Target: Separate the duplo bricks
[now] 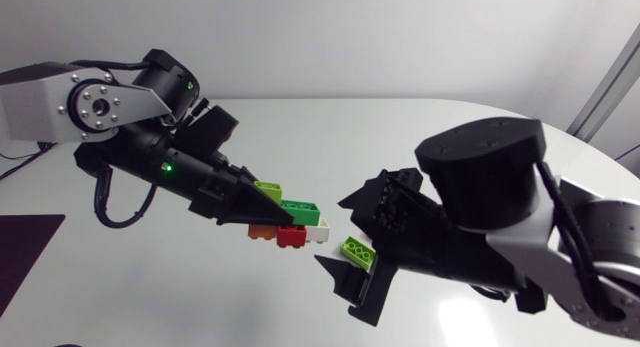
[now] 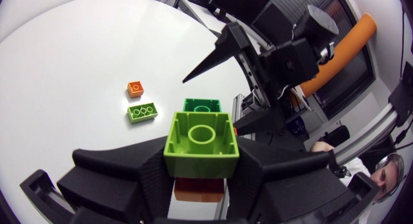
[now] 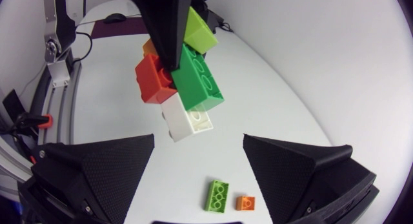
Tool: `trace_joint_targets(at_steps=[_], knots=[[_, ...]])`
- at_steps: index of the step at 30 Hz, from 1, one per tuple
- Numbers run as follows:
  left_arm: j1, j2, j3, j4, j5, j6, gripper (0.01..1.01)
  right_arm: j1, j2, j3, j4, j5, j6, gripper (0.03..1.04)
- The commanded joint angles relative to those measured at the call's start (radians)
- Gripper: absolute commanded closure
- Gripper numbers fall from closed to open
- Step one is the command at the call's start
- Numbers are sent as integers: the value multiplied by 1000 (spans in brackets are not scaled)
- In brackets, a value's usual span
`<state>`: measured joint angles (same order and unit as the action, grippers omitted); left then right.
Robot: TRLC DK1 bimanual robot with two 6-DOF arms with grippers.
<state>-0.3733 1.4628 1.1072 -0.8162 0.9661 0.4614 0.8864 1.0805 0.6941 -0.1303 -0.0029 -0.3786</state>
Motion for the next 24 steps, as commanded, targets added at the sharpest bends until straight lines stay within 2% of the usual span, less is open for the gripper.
trace_joint_targets(at_steps=[1,4,7,13,20,24], knots=[[-3,18,51,-11,22,-104,759,43,-27,-51,46,83,-66,70],[-1,47,75,-11,22,-179,759,115,-34,-94,127,242,-138,72],[13,76,95,-11,23,-222,759,138,-45,-133,216,327,-200,72],[33,137,112,-11,54,-268,761,187,-16,-215,477,486,-350,72],[62,186,172,-6,155,-326,759,206,79,-274,695,552,-453,72],[68,206,217,9,181,-397,759,220,134,-292,799,575,-506,72]])
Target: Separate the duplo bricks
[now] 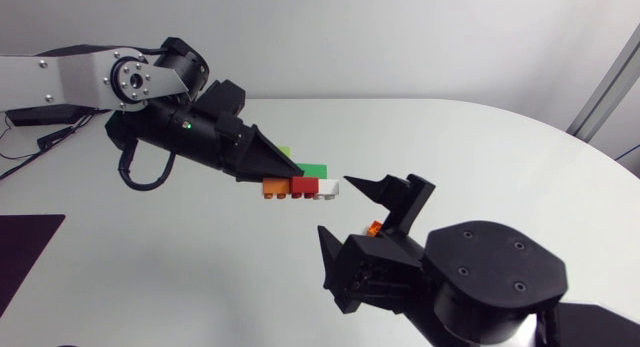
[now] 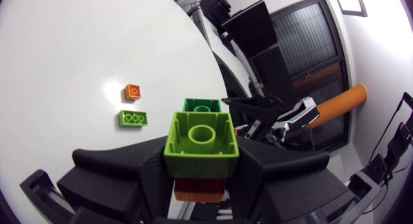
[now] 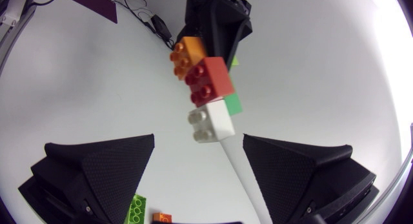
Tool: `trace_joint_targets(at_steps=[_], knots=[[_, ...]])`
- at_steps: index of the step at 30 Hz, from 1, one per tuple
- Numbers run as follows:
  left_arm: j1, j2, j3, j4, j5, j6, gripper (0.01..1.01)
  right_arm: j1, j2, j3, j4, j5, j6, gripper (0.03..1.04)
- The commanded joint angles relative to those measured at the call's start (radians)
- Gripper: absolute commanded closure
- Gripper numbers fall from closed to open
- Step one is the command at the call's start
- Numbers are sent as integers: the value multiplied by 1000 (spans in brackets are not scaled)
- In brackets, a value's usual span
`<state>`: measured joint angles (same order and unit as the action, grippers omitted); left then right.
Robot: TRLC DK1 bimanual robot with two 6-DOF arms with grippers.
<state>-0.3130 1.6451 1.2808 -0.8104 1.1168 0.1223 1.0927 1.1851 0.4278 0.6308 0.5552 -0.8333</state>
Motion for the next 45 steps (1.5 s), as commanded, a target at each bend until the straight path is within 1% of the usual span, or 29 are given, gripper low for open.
trace_joint_targets(at_steps=[1,5,7,8,13,18,23,29,34,38,41,42,45], knots=[[8,30,54,4,31,-72,759,16,48,-27,69,26,-72,72],[3,85,88,2,21,-141,759,22,146,-47,247,60,-194,72],[11,108,98,-3,11,-151,759,22,194,-49,328,75,-245,72],[20,116,101,-3,-2,-153,759,22,217,-46,349,83,-262,72],[63,156,112,-1,-5,-173,761,18,289,-11,365,115,-263,72],[72,170,104,-13,-5,-176,759,-8,334,39,365,117,-267,72],[78,167,106,-27,-3,-187,761,-30,354,95,365,115,-296,72],[109,196,152,-39,-2,-199,762,-57,418,167,365,112,-311,72],[132,217,199,-39,6,-250,762,-88,482,238,365,109,-329,72],[134,226,215,-36,8,-288,762,-100,510,284,366,107,-356,74],[138,231,203,-36,8,-303,762,-106,521,305,366,106,-368,115],[140,231,198,-35,8,-306,762,-108,522,310,366,103,-371,146],[157,229,184,-27,9,-328,762,-113,538,325,368,101,-377,177]])
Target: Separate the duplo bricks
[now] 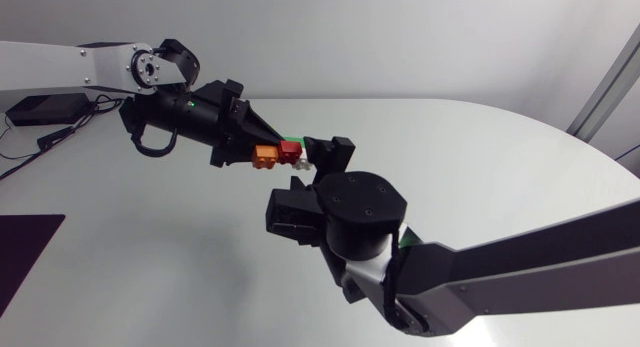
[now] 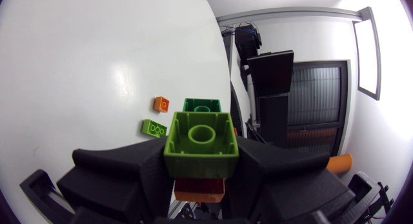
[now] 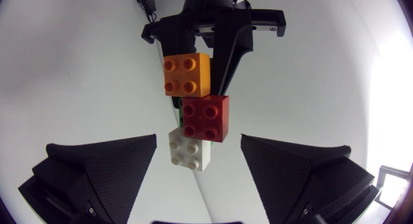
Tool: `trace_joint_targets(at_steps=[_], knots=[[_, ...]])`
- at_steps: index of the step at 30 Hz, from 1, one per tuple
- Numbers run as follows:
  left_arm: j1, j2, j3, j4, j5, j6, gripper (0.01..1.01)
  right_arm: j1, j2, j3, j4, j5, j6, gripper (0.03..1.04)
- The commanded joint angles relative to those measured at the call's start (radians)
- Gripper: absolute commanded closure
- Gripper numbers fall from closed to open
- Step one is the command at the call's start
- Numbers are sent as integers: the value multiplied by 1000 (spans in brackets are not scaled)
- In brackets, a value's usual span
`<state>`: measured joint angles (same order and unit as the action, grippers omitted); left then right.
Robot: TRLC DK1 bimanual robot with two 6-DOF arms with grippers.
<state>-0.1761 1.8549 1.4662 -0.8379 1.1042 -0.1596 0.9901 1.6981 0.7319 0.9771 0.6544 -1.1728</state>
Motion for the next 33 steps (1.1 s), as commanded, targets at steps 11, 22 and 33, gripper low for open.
trace_joint_targets(at_steps=[11,22,33], knots=[[53,20,-24,25,72,-78,764,-31,90,84,26,-15,-44,234],[27,-19,-63,26,102,-93,770,-41,110,119,29,-19,-54,408],[46,-29,-72,34,117,-101,770,-41,118,124,34,-21,-53,807]])
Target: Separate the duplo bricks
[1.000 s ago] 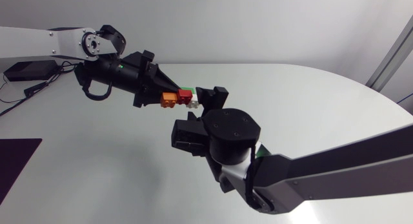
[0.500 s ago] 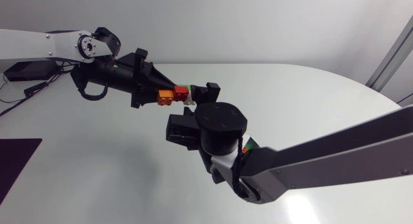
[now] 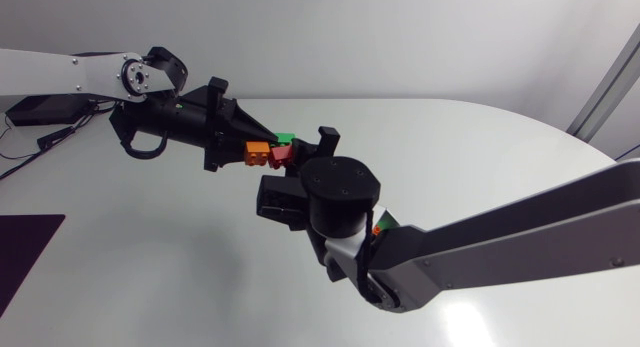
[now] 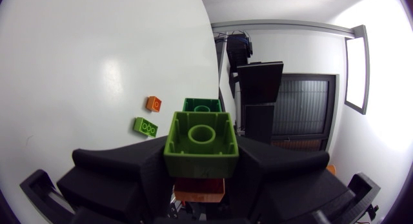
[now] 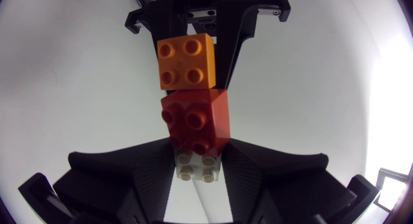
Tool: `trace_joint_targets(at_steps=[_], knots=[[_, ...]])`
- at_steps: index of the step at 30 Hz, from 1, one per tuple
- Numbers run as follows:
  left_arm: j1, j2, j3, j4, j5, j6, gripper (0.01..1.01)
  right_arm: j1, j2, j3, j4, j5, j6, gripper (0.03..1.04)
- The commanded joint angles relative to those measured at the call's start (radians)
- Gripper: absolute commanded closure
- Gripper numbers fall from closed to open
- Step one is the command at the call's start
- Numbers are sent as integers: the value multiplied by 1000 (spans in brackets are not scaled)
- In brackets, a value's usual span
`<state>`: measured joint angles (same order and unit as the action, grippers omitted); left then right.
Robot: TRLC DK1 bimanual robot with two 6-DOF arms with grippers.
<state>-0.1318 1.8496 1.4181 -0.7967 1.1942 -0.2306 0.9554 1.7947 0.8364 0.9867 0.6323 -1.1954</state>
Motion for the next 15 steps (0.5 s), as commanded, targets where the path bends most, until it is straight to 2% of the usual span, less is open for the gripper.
trace_joint_targets(at_steps=[1,7,15], knots=[[0,-26,-25,-7,31,-30,770,-6,22,21,24,0,-30,808],[-2,-32,-25,-1,36,-32,770,-6,20,23,24,-2,-26,811],[37,2,12,27,36,-32,770,-6,-8,9,24,-3,-24,813]])
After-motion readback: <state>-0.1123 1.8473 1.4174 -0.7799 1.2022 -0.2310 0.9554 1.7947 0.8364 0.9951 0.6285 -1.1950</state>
